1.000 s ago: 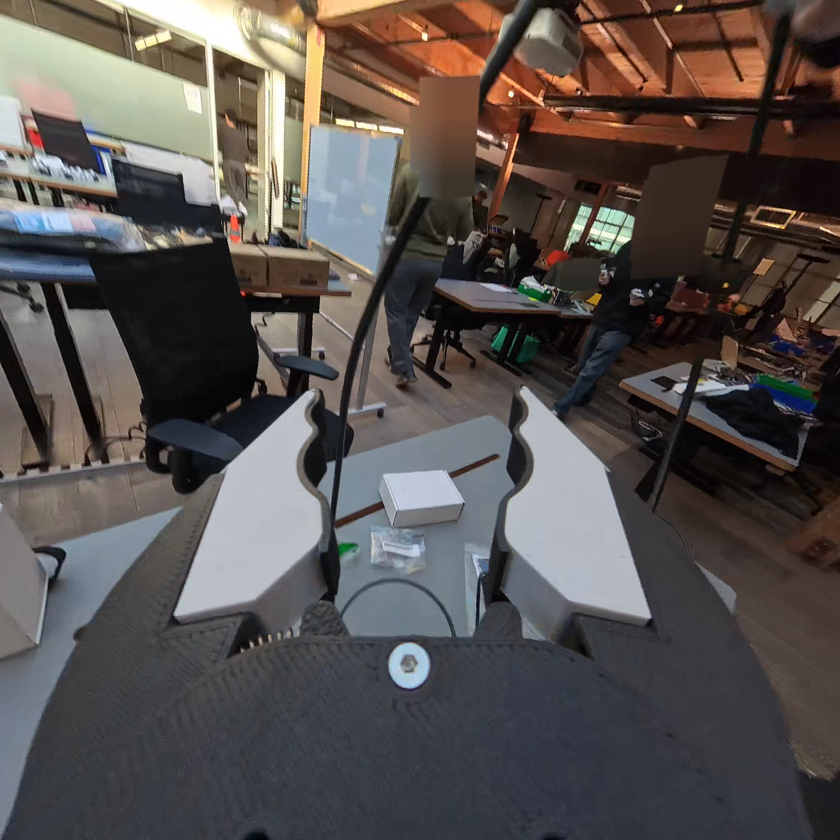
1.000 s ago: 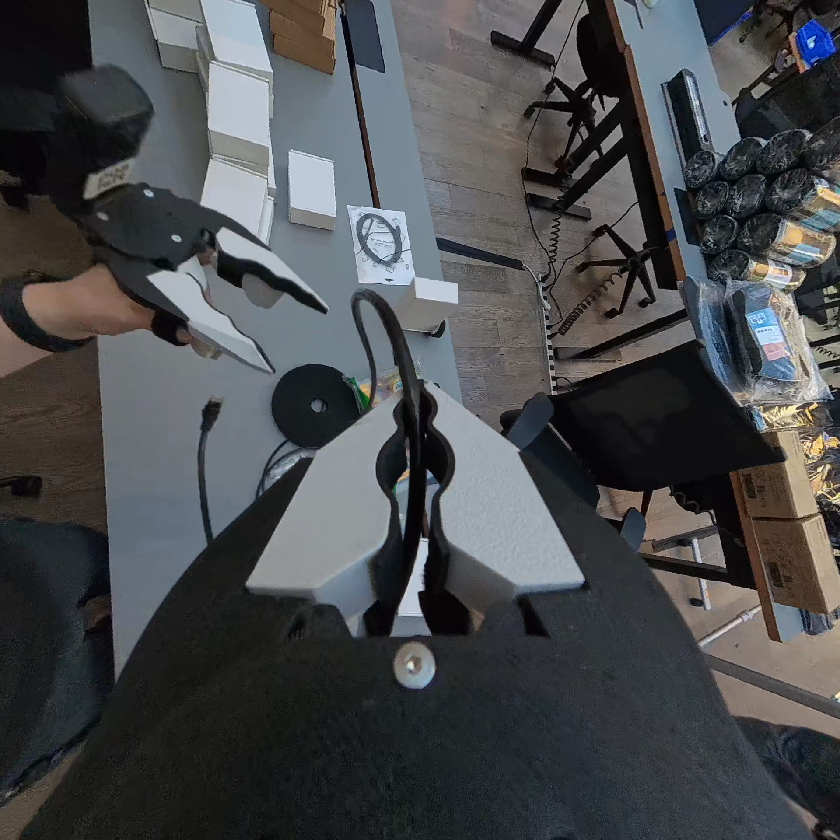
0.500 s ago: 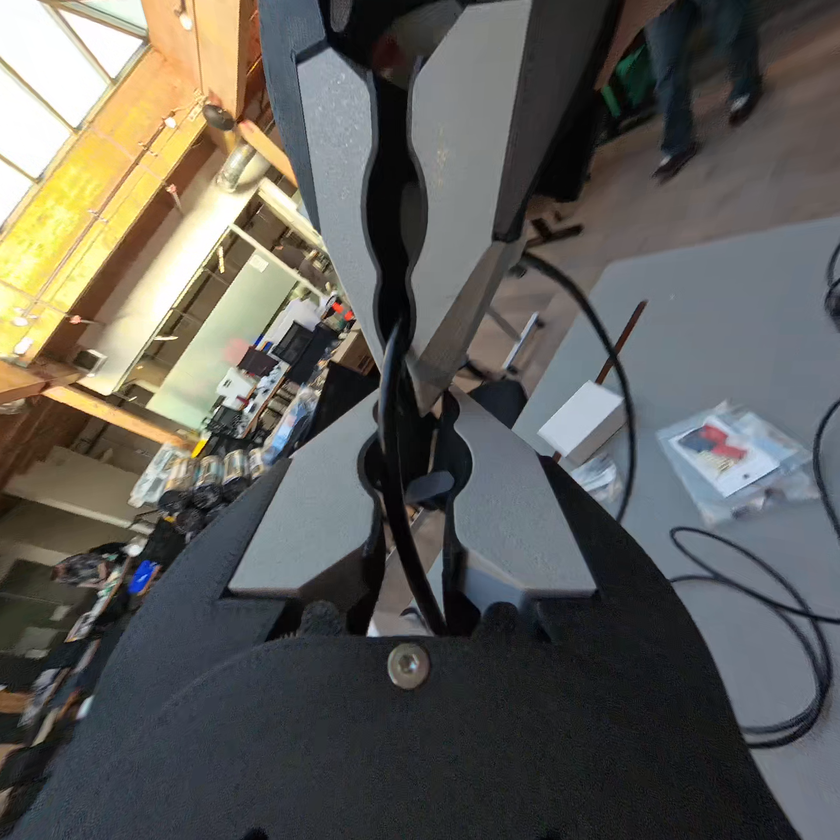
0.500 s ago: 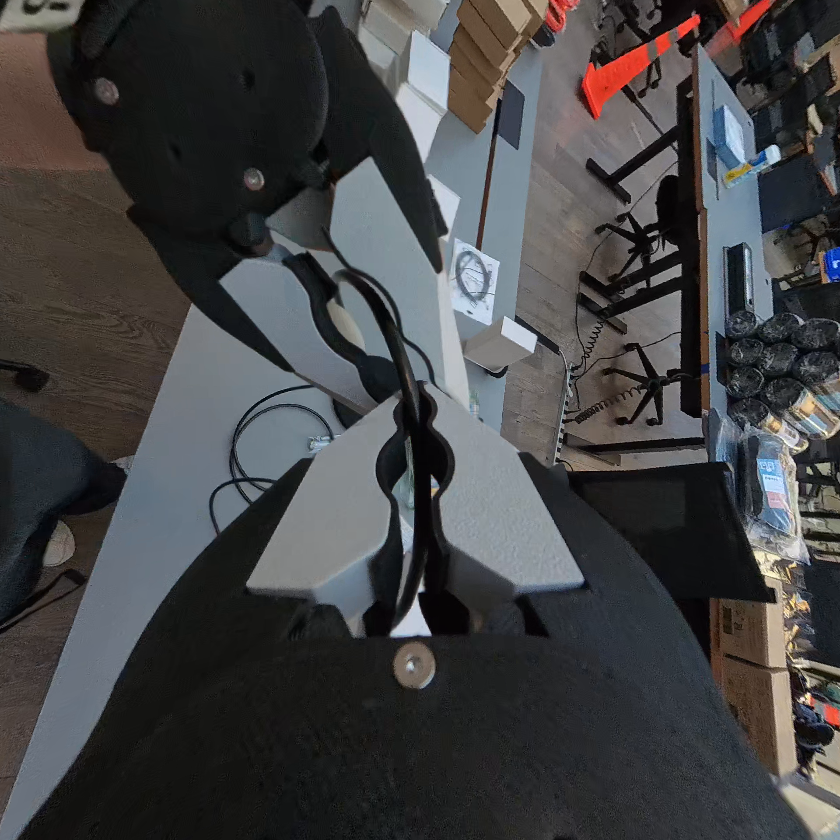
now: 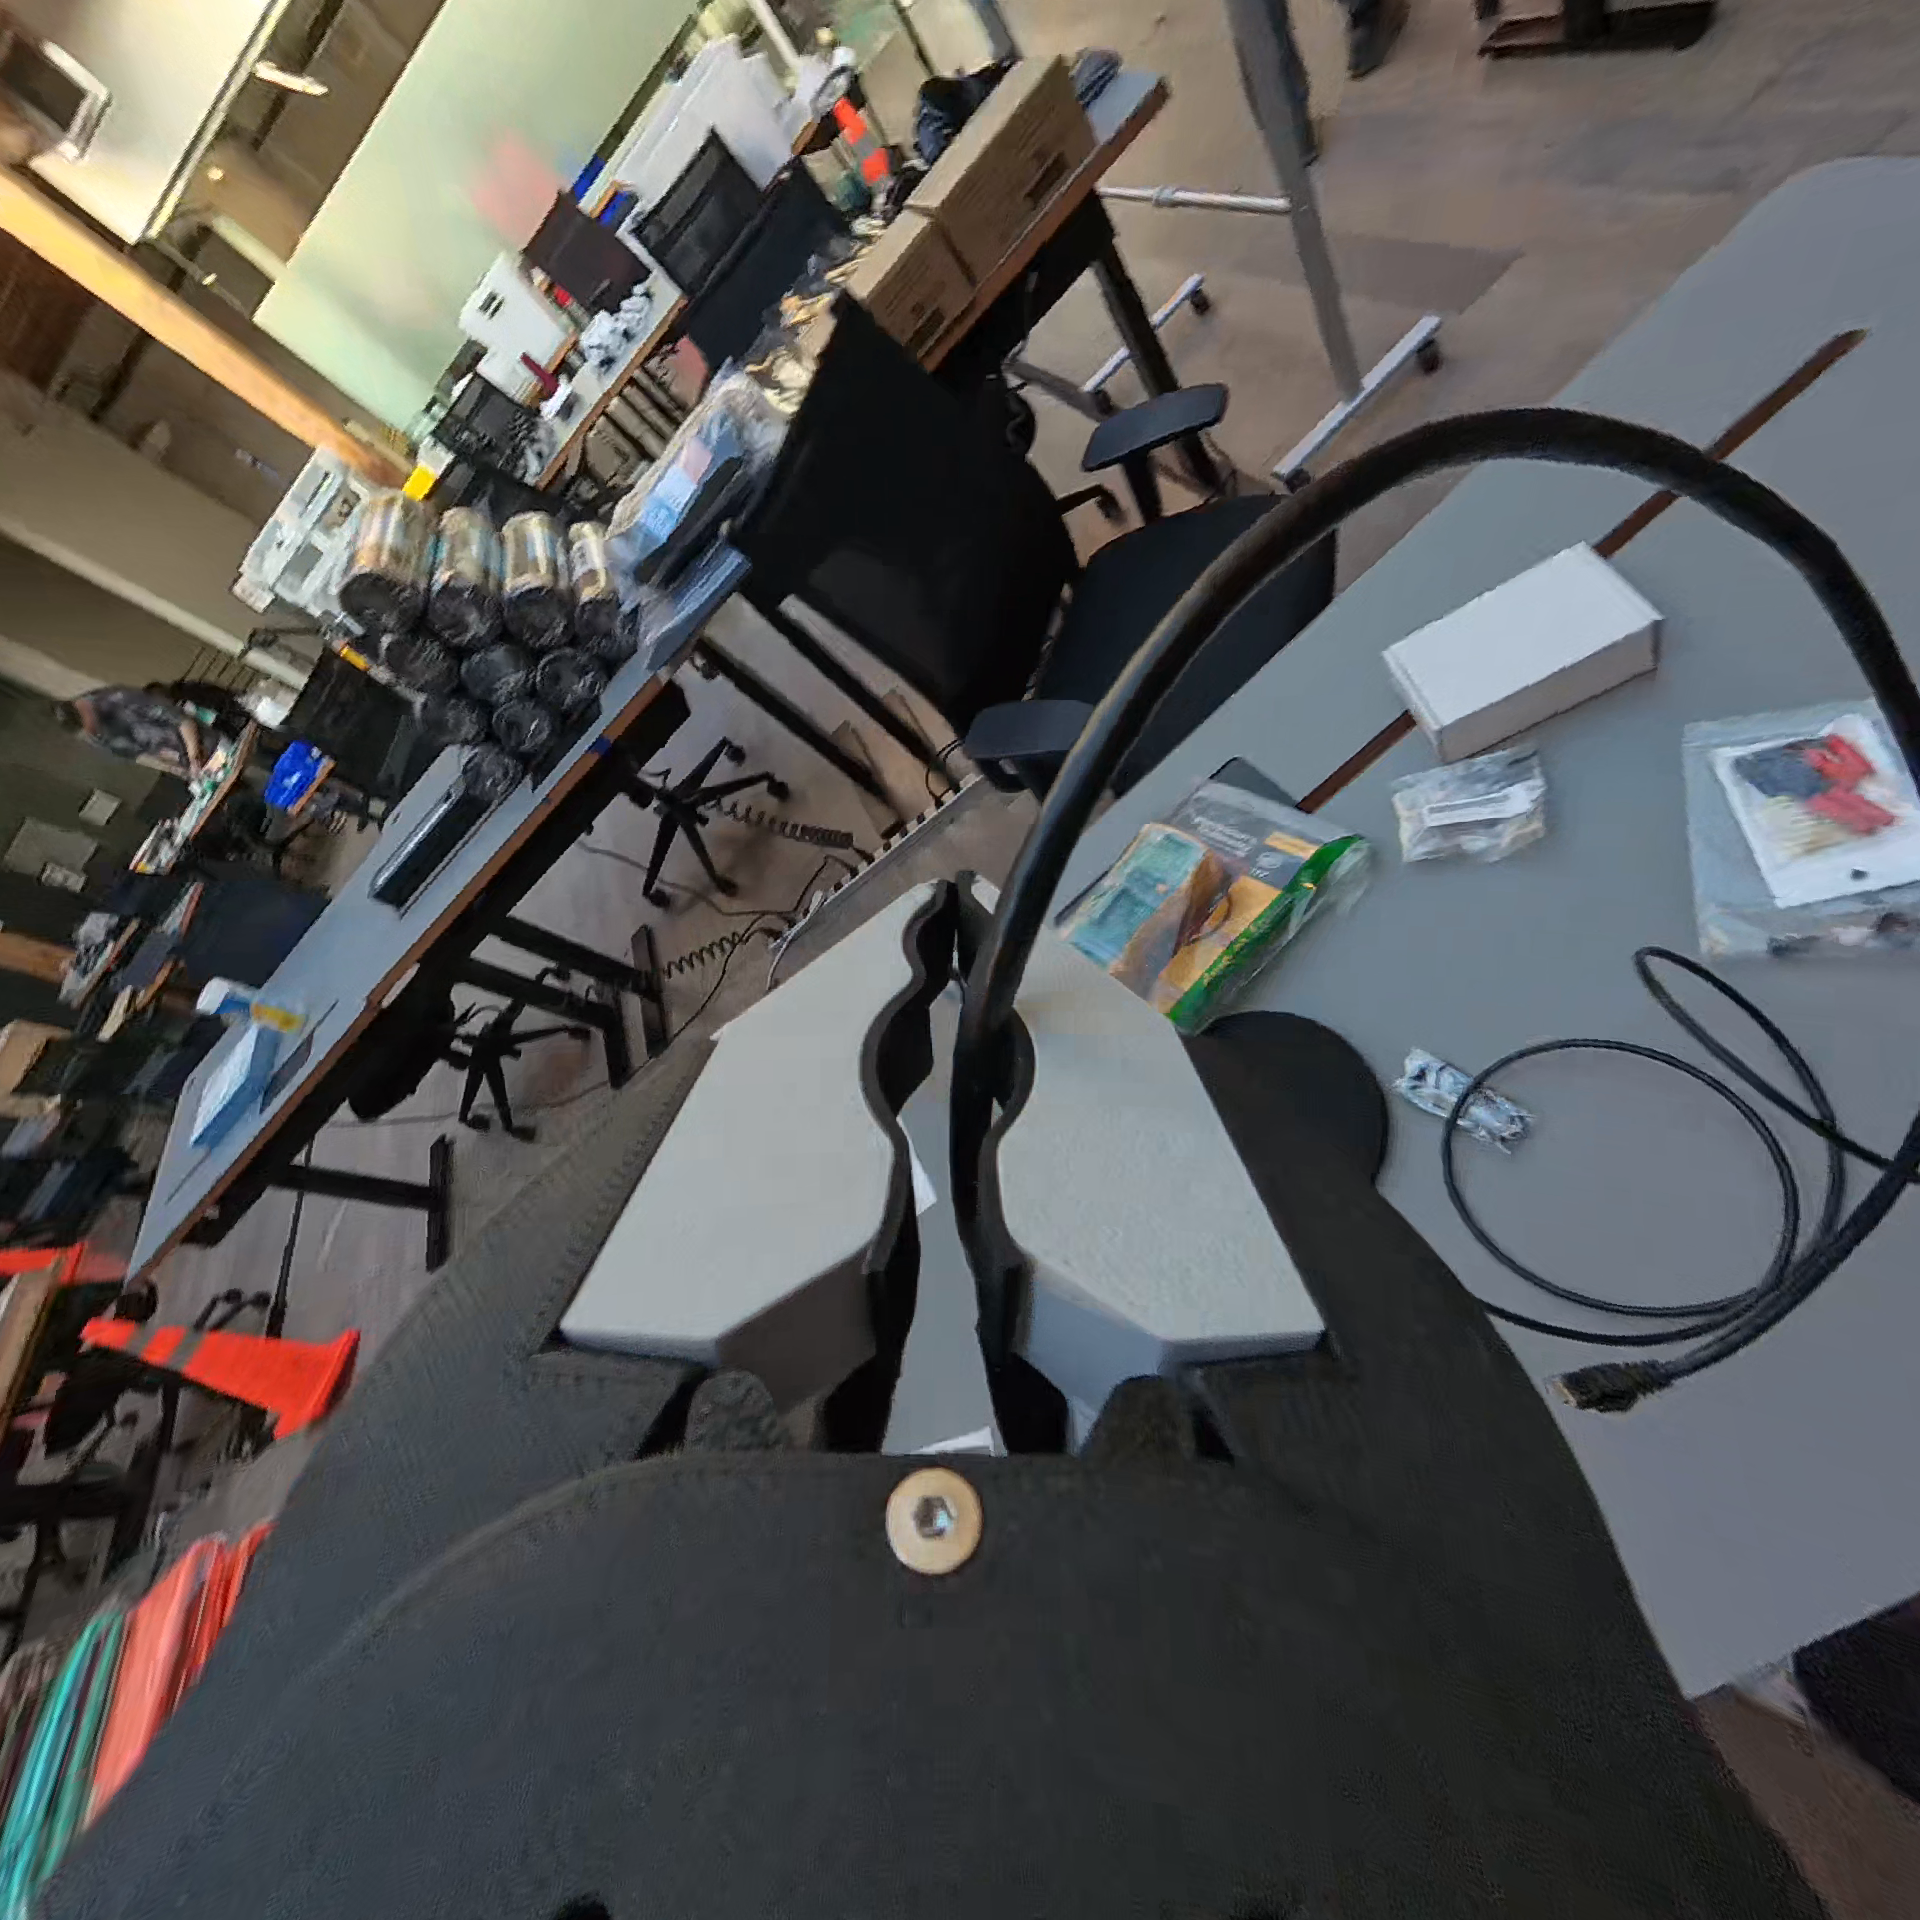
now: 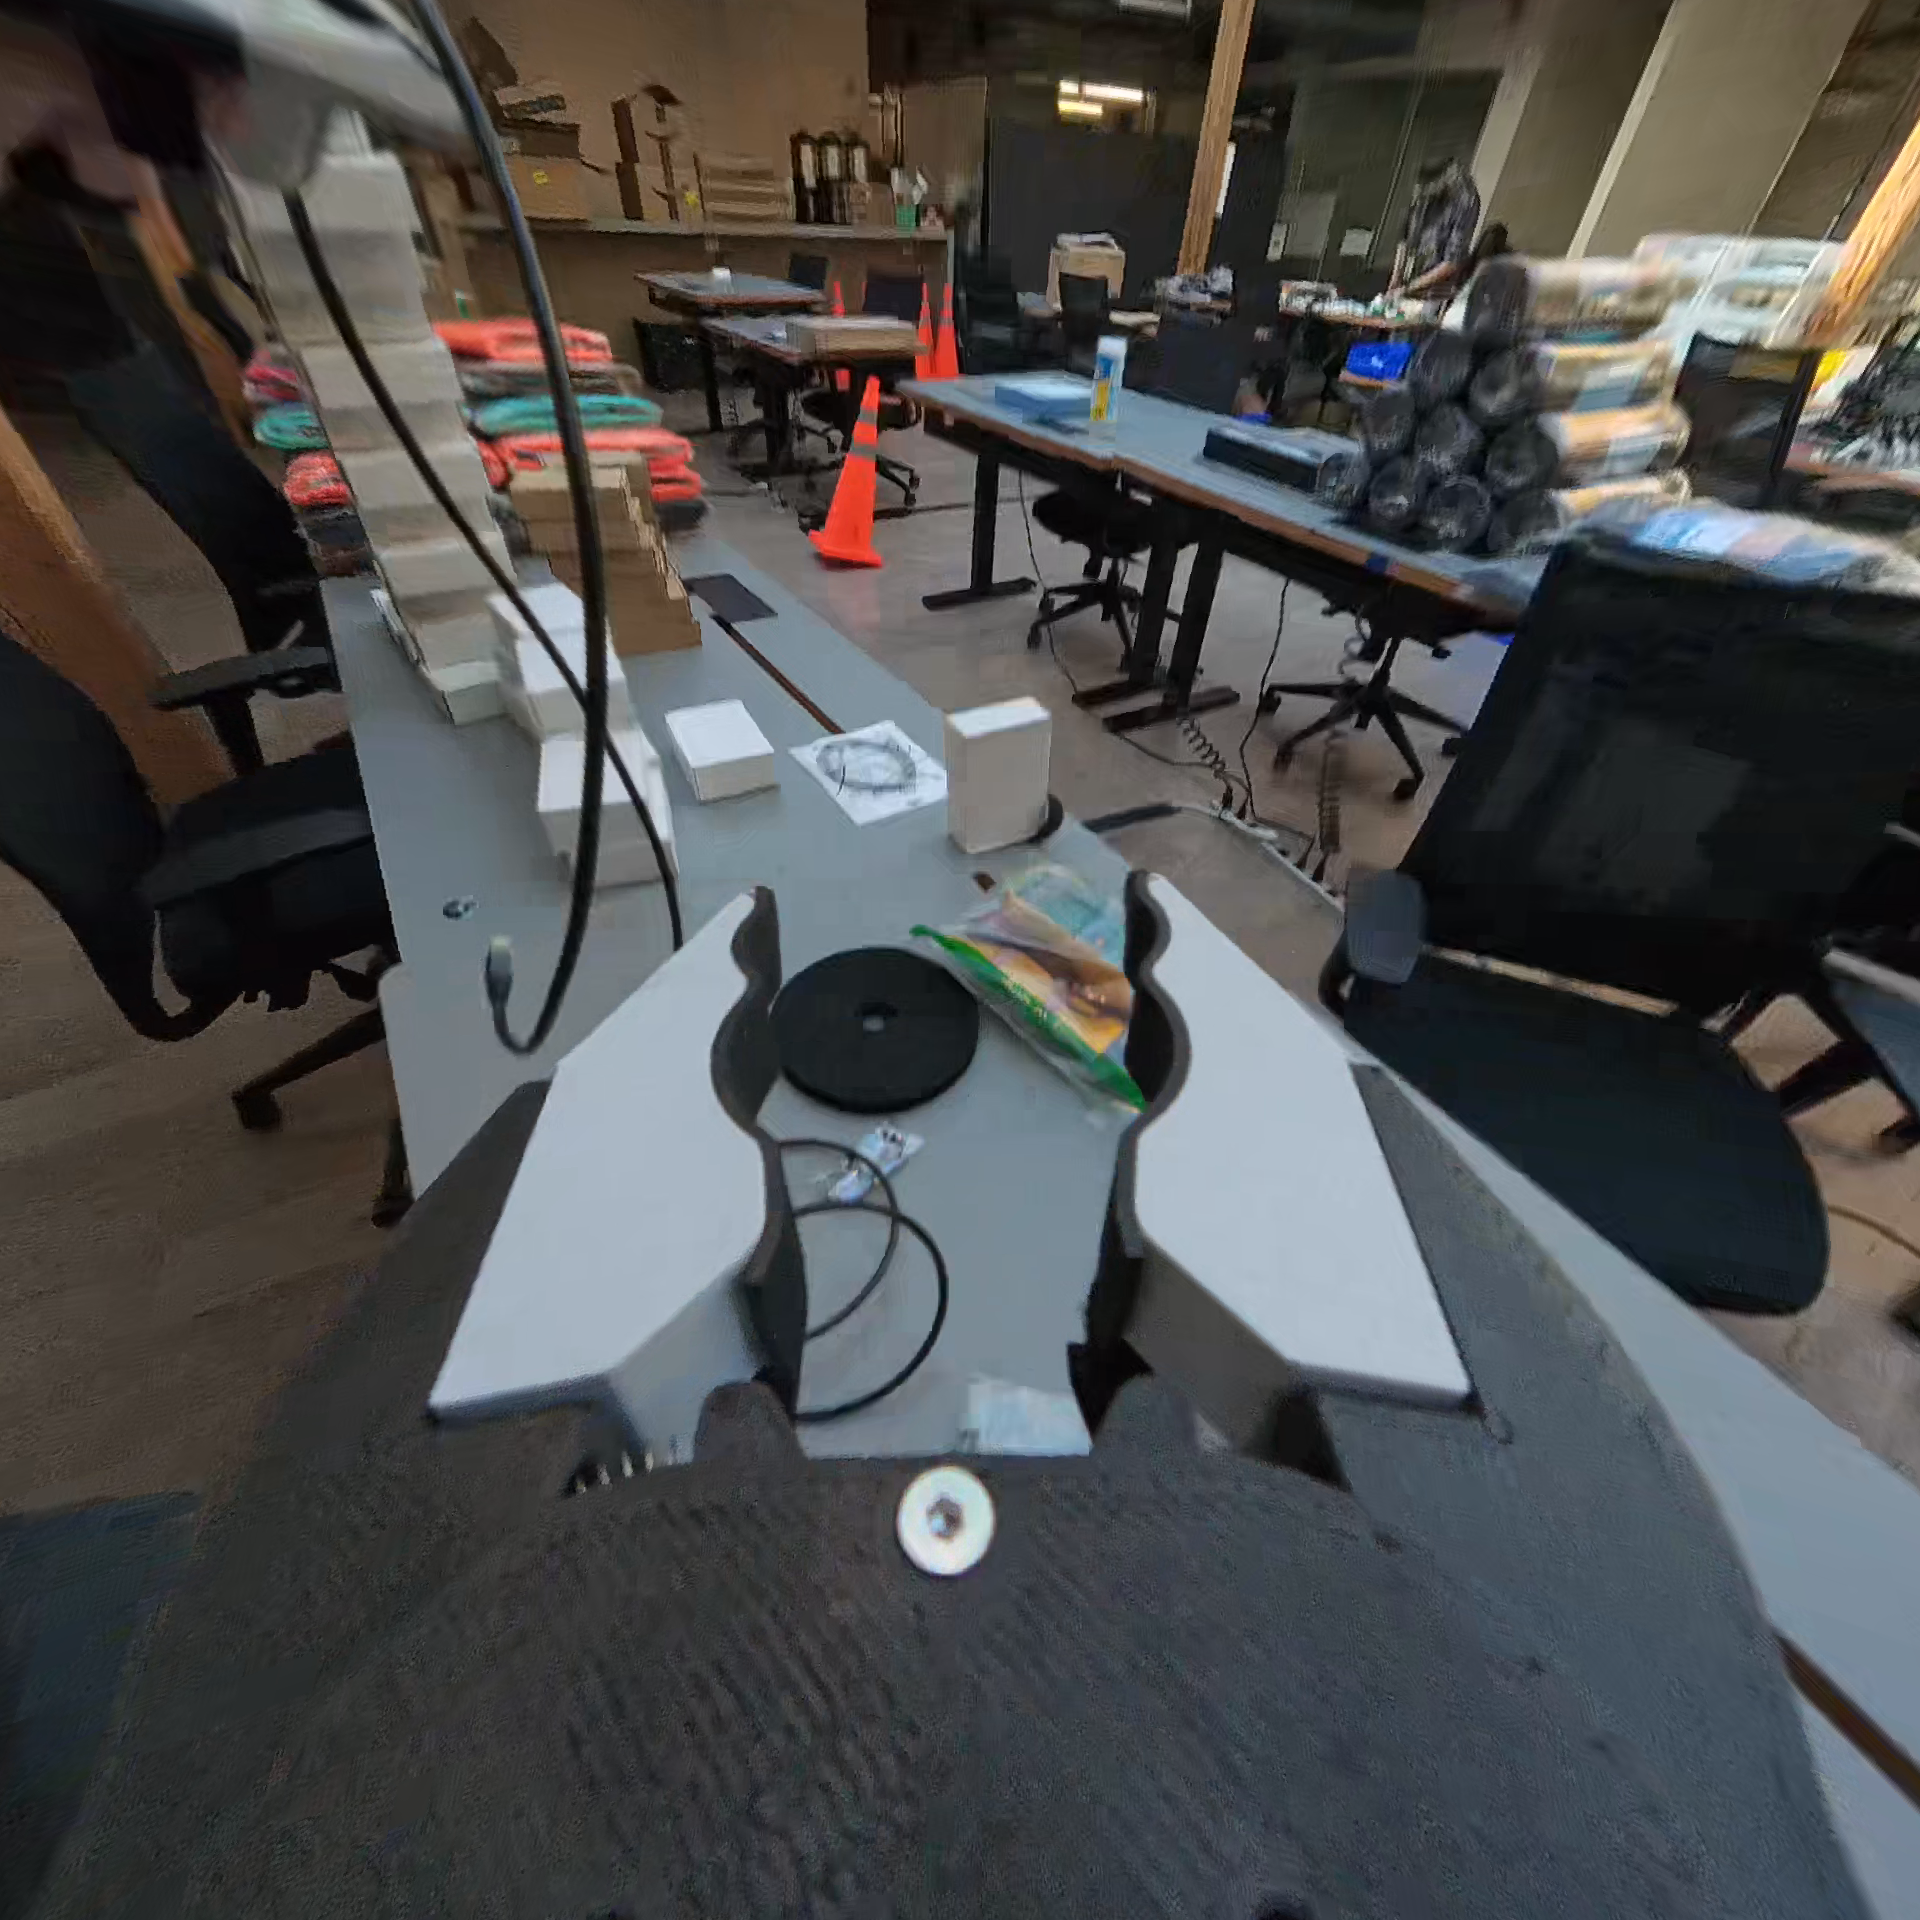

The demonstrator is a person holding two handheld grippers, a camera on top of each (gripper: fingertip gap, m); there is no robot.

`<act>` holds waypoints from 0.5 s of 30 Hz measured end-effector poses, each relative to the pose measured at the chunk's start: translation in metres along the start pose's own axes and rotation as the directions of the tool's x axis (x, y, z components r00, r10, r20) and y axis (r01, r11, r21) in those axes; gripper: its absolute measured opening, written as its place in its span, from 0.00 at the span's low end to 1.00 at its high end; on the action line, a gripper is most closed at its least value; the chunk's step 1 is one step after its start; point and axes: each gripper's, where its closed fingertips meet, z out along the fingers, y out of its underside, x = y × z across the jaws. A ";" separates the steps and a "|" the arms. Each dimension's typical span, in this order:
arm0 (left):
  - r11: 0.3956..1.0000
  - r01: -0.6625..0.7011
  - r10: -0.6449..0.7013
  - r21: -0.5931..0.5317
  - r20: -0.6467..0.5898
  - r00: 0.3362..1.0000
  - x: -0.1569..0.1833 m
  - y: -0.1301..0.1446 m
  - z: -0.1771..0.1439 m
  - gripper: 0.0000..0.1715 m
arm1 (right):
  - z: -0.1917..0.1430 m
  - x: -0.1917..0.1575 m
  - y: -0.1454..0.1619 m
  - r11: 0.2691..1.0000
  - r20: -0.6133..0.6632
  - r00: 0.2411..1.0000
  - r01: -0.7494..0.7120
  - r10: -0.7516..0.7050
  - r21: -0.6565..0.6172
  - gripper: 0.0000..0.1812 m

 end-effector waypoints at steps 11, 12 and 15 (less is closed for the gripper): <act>0.937 0.273 -0.175 -0.219 0.382 0.908 -0.349 0.209 -0.090 0.00 | 0.130 -0.159 0.414 0.716 -0.148 0.988 -0.138 0.049 -0.685 0.47; 0.924 0.295 -0.179 -0.241 0.410 0.895 -0.379 0.230 -0.100 0.00 | 0.137 -0.157 0.427 0.682 -0.160 0.987 -0.106 -0.016 -0.723 0.39; 0.889 0.358 -0.179 -0.286 0.502 0.846 -0.466 0.283 -0.136 0.00 | 0.145 -0.145 0.443 0.637 -0.217 0.972 -0.110 -0.091 -0.763 0.00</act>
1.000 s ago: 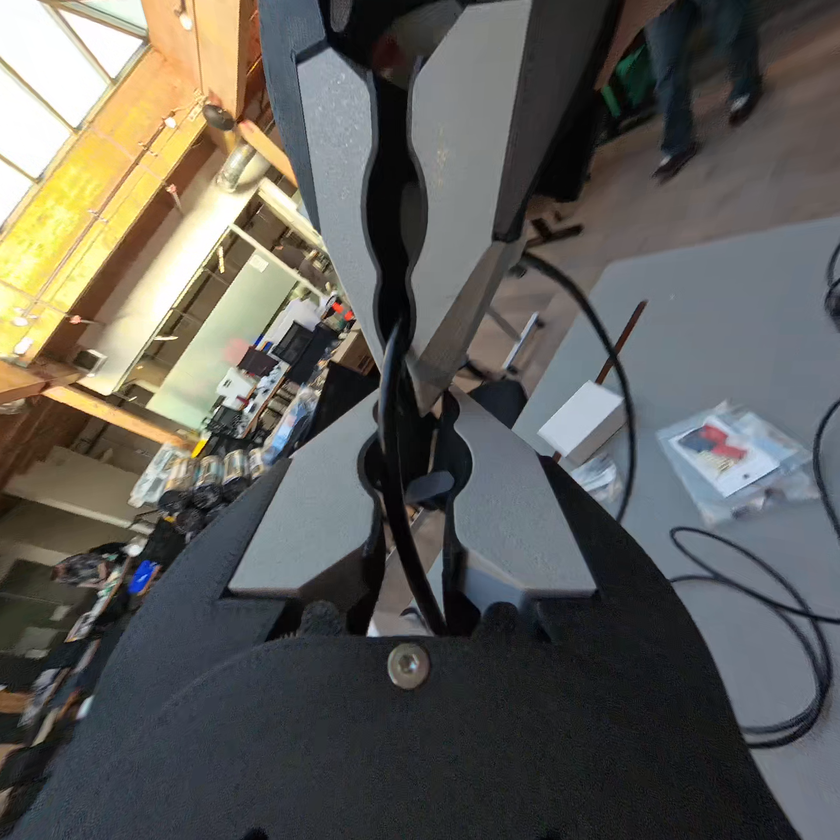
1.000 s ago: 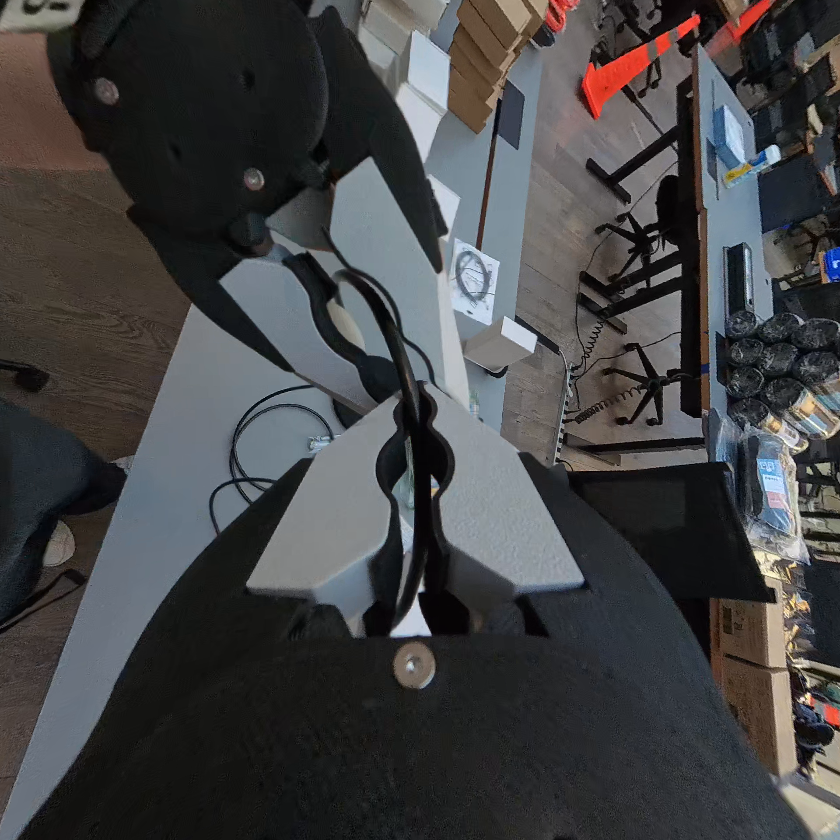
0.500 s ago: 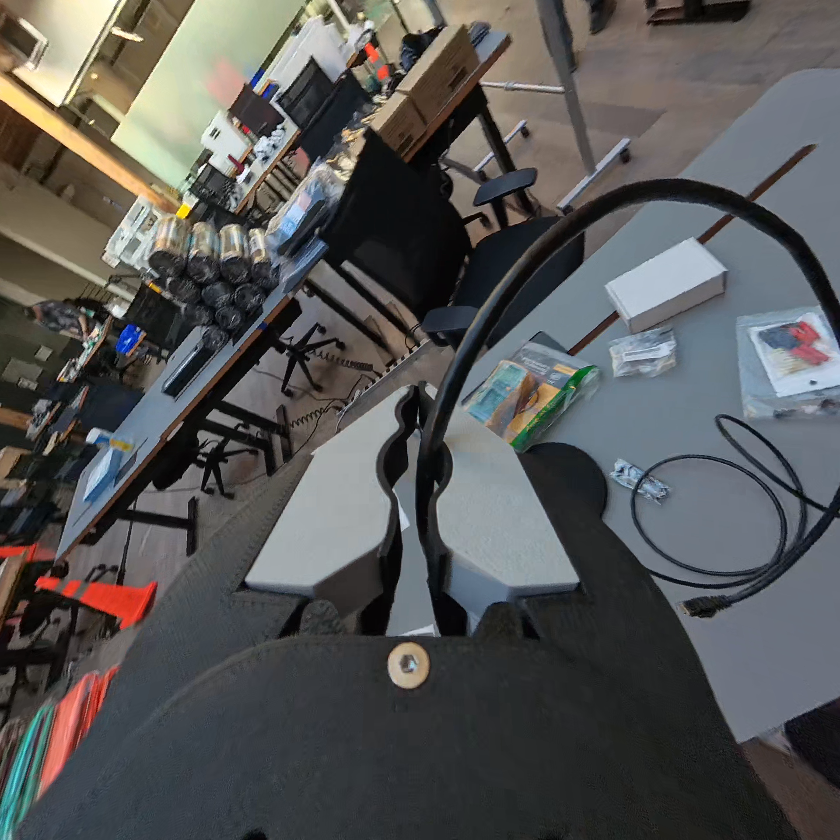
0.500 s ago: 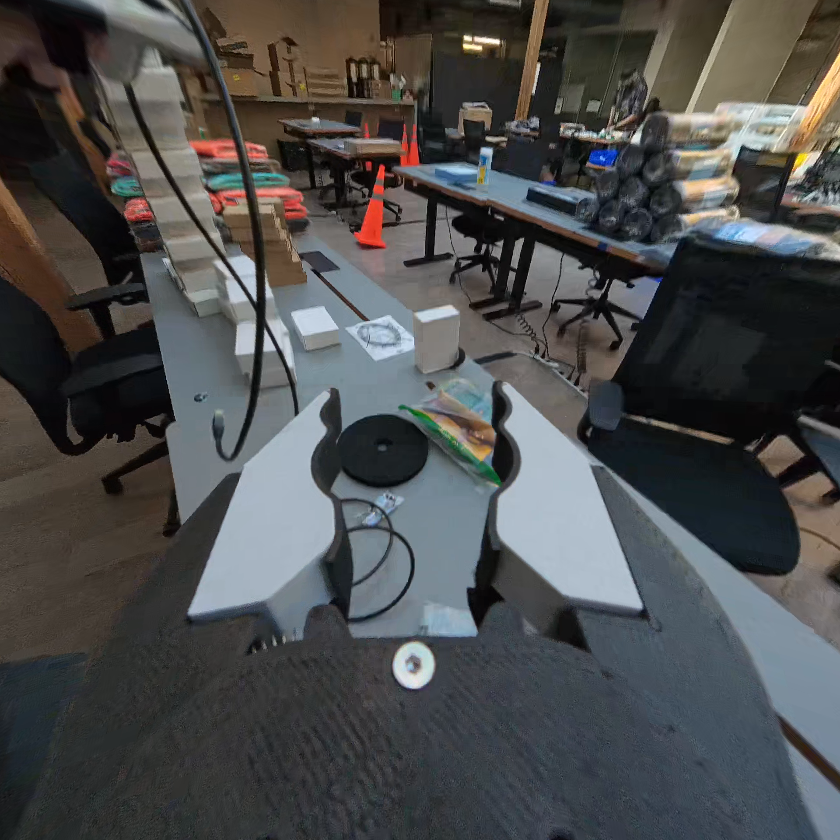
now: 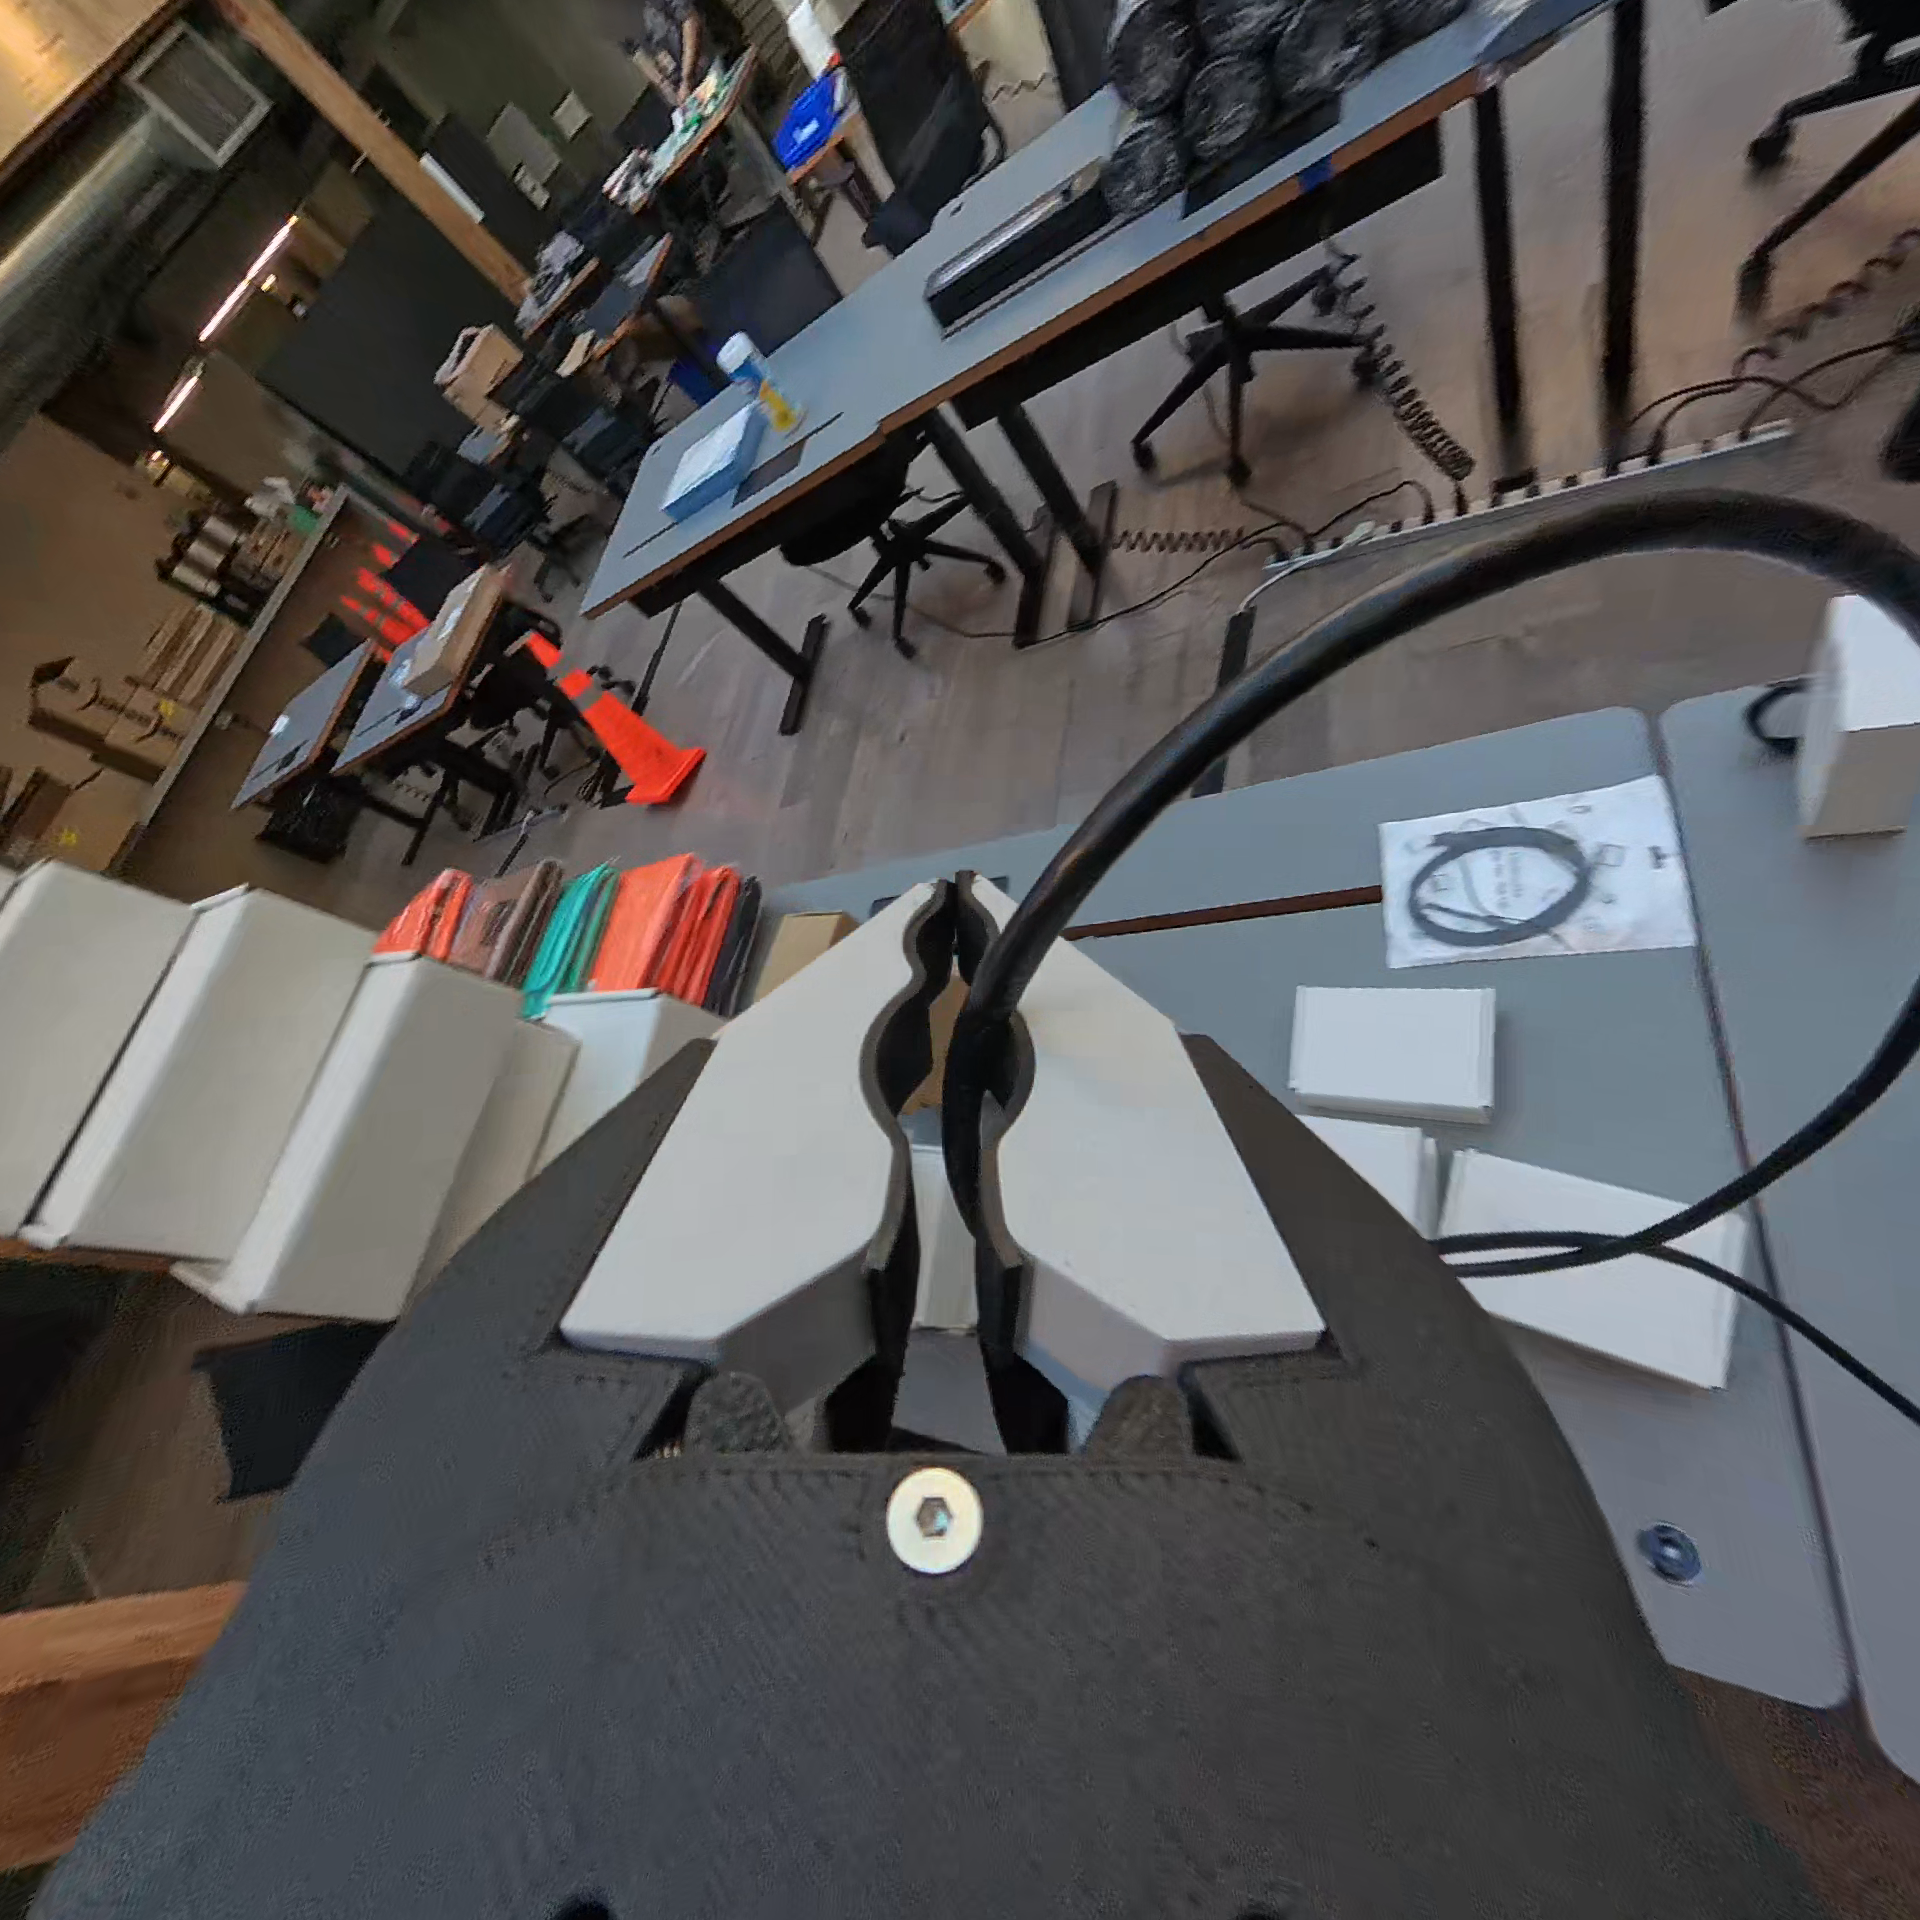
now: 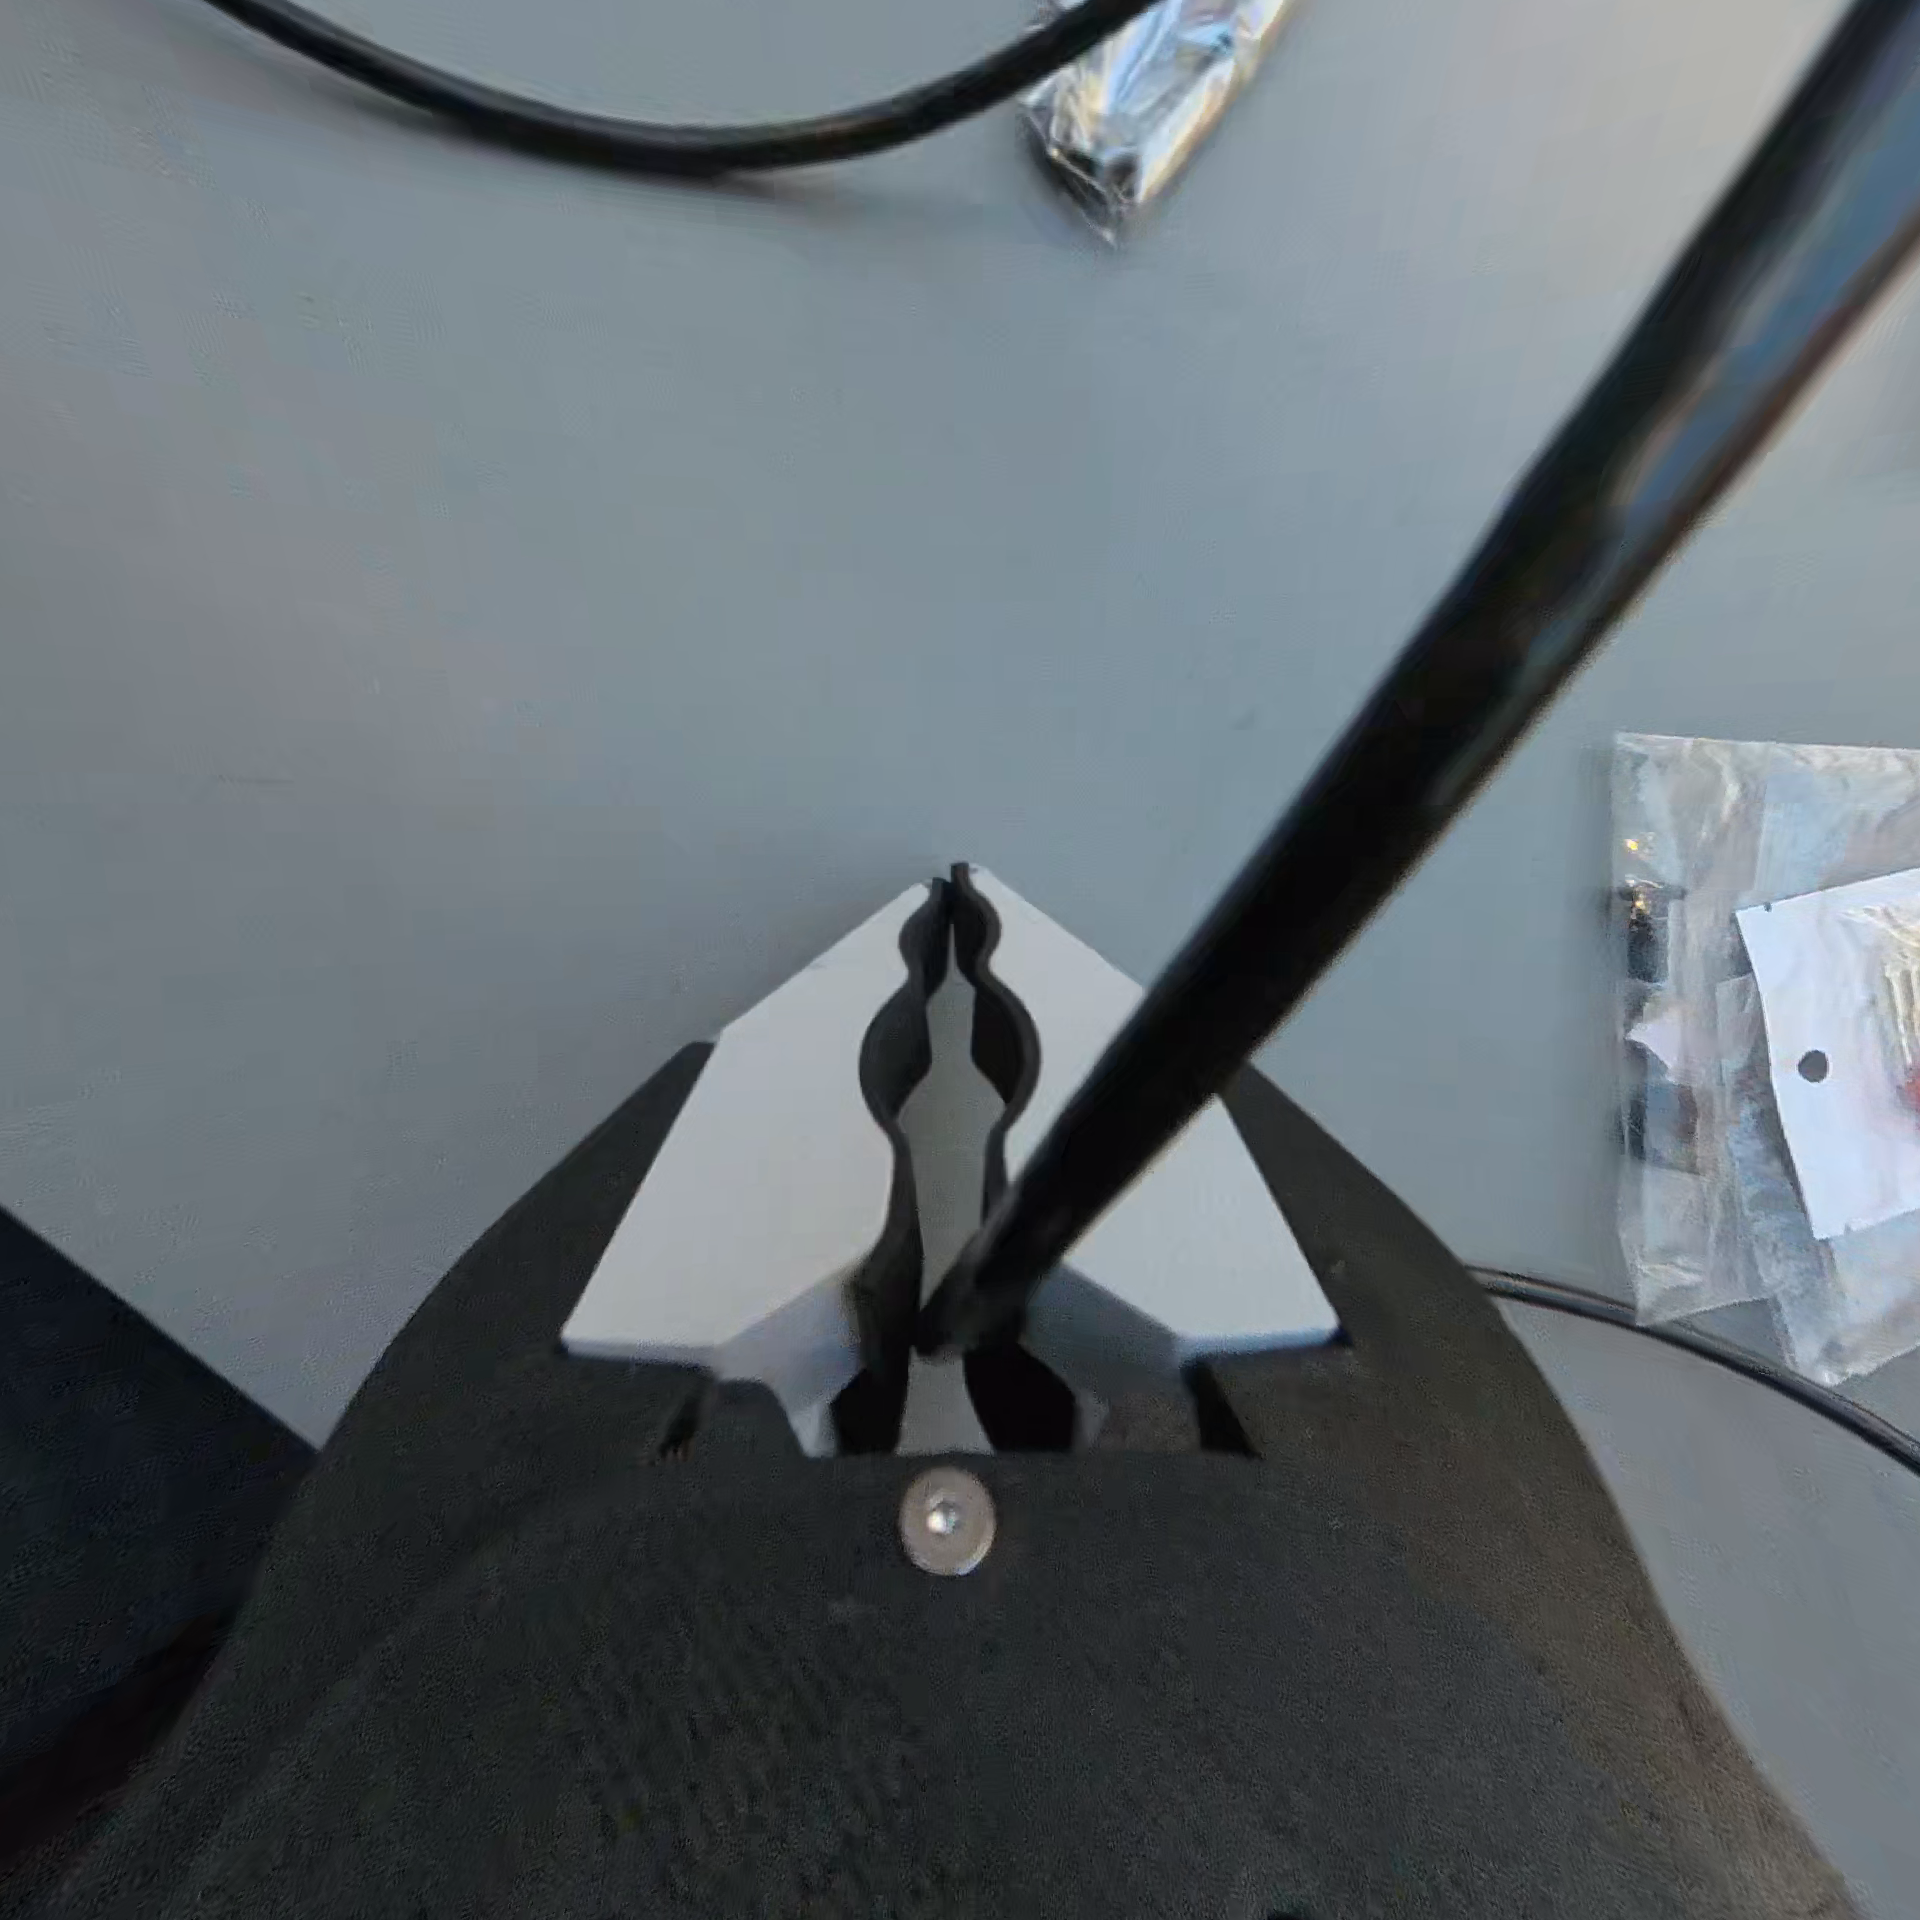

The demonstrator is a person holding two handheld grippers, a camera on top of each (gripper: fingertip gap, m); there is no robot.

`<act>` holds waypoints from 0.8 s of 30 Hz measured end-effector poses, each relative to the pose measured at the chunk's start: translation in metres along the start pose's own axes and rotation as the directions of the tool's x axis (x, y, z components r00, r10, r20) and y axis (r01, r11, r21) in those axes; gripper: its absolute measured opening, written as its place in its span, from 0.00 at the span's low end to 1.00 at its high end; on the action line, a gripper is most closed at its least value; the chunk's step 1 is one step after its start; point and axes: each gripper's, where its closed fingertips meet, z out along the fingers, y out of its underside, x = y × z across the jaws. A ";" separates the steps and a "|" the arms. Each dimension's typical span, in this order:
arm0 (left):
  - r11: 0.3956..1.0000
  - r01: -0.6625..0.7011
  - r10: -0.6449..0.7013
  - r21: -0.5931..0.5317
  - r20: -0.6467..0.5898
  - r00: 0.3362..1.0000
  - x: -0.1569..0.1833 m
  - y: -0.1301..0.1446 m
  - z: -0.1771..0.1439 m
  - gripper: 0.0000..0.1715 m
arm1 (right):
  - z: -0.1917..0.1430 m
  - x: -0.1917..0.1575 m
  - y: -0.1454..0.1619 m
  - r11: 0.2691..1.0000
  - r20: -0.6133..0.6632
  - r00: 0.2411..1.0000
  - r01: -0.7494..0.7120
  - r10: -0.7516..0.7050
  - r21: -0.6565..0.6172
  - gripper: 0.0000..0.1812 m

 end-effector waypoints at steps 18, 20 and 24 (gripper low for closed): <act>0.965 0.227 -0.231 -0.132 -0.014 0.973 -0.175 0.073 0.082 0.00 | -0.020 0.006 0.005 0.860 0.096 0.858 -0.489 0.504 -0.145 0.17; 0.964 0.212 -0.215 -0.163 -0.004 0.977 -0.166 0.087 0.074 0.00 | -0.016 0.009 -0.001 0.855 0.122 0.848 -0.501 0.516 -0.133 0.20; 0.929 0.156 -0.137 -0.335 0.080 0.987 -0.169 0.140 0.054 0.00 | -0.010 0.011 -0.012 0.841 0.161 0.826 -0.530 0.540 -0.103 0.28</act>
